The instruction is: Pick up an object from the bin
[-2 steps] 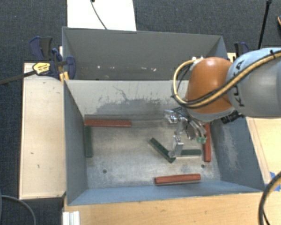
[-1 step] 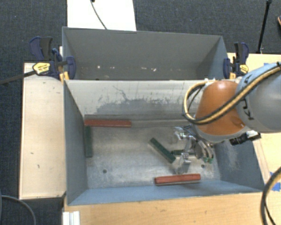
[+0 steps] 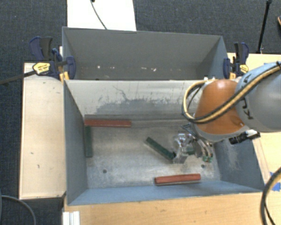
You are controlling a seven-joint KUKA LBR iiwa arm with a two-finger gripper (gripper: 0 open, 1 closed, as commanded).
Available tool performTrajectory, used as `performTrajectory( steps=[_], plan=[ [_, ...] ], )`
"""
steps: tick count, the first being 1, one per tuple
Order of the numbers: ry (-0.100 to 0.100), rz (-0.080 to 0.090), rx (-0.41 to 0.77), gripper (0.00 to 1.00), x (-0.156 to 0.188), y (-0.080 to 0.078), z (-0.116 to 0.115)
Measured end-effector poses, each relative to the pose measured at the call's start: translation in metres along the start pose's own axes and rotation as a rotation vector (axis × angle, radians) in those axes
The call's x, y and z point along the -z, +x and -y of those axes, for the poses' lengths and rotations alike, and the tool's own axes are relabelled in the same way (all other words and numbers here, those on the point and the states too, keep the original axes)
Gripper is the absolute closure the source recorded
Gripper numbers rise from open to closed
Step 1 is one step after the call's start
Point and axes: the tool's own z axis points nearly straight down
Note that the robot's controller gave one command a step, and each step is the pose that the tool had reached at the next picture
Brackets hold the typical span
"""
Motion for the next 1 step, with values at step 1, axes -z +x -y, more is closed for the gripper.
performTrajectory(
  steps=[1],
  plan=[
    [-0.003,0.01,-0.018,1.0,0.1352,-0.0066,-0.0633]
  ],
)
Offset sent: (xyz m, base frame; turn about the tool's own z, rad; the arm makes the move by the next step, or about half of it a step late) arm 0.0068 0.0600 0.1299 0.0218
